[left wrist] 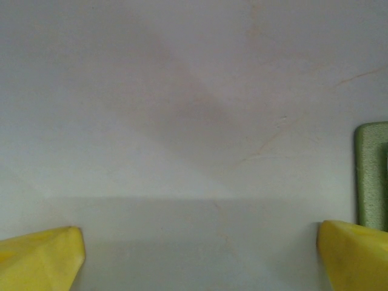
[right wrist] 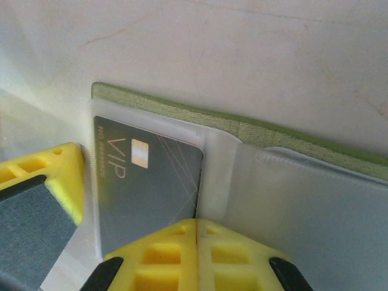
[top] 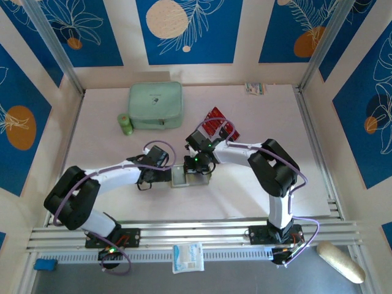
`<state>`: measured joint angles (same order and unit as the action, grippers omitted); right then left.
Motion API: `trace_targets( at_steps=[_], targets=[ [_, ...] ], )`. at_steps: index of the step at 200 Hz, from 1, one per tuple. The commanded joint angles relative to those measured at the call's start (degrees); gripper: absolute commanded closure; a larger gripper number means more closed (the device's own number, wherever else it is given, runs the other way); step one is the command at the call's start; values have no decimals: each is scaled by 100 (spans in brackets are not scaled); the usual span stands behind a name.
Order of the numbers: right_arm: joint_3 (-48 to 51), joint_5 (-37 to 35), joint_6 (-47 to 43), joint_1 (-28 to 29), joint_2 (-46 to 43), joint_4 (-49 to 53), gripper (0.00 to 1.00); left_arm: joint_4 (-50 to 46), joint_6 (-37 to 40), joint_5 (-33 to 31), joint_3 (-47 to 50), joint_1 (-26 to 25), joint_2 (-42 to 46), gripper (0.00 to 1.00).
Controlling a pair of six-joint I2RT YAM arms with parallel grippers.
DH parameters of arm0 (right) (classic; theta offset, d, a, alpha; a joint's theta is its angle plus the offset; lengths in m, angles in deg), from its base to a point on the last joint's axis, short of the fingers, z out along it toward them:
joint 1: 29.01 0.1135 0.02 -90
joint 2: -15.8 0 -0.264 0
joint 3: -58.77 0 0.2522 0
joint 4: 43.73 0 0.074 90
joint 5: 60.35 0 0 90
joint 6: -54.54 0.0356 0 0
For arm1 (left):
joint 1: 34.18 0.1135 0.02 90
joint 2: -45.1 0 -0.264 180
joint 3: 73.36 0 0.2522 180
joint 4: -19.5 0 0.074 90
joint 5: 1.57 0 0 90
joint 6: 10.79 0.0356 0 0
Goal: Put the credit cards into the card holder
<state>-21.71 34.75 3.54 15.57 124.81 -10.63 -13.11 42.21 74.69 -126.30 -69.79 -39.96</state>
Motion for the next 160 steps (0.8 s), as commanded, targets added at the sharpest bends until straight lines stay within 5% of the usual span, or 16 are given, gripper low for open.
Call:
trace_targets(
  at_steps=[1,160],
  targets=[
    [-94,52,74,56,66,132,100,487,139,454,-28,79,-292,0],
    [-336,-668,-51,69,-851,724,100,-588,514,787,-717,124,-277,0]
  ],
)
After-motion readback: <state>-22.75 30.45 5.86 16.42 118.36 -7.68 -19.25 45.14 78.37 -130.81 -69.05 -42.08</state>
